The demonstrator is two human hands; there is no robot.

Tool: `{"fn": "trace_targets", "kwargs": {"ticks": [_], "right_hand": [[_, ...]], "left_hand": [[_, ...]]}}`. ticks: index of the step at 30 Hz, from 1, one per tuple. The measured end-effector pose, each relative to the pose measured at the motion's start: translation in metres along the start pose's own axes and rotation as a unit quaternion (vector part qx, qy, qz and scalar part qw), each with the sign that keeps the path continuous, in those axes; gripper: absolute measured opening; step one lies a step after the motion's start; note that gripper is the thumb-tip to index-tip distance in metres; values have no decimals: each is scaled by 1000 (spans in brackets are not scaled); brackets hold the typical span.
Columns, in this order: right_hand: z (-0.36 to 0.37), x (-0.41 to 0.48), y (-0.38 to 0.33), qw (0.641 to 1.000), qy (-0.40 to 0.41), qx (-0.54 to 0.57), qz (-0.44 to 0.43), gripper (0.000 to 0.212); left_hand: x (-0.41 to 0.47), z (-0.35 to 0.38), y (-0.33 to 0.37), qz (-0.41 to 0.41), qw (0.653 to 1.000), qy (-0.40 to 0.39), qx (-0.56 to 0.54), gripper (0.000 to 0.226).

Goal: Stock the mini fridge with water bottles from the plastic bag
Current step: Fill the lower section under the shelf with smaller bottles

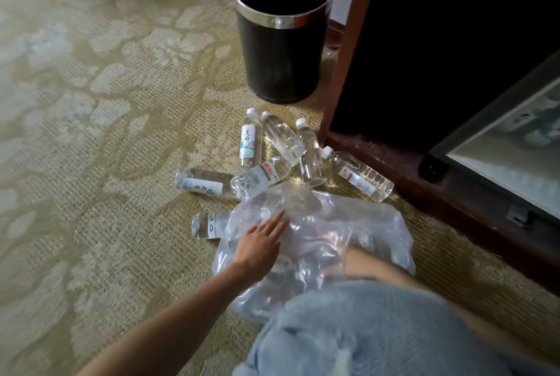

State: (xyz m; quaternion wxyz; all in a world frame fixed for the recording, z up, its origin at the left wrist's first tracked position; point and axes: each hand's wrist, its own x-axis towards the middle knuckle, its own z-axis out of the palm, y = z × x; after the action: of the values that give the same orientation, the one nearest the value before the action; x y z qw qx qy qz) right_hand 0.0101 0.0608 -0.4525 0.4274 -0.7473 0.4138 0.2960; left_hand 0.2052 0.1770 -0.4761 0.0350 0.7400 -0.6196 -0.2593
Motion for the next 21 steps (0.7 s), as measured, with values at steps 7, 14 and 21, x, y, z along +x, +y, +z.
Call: {"fn": "trace_targets", "kwargs": {"ticks": [7,14,21], "right_hand": [[-52,16,-64,985,89,-93,-111,89],[-46,42,-85,977,-4,-155,-144,42],[12,53,-83,922,-21,-384,-50,58]], "left_hand": [[14,-20,-53,-81,995,27,60,56],[14,-50,-97,-117,981,-5,152,59],[15,-45,-78,-158,975,-78,133,67]]}}
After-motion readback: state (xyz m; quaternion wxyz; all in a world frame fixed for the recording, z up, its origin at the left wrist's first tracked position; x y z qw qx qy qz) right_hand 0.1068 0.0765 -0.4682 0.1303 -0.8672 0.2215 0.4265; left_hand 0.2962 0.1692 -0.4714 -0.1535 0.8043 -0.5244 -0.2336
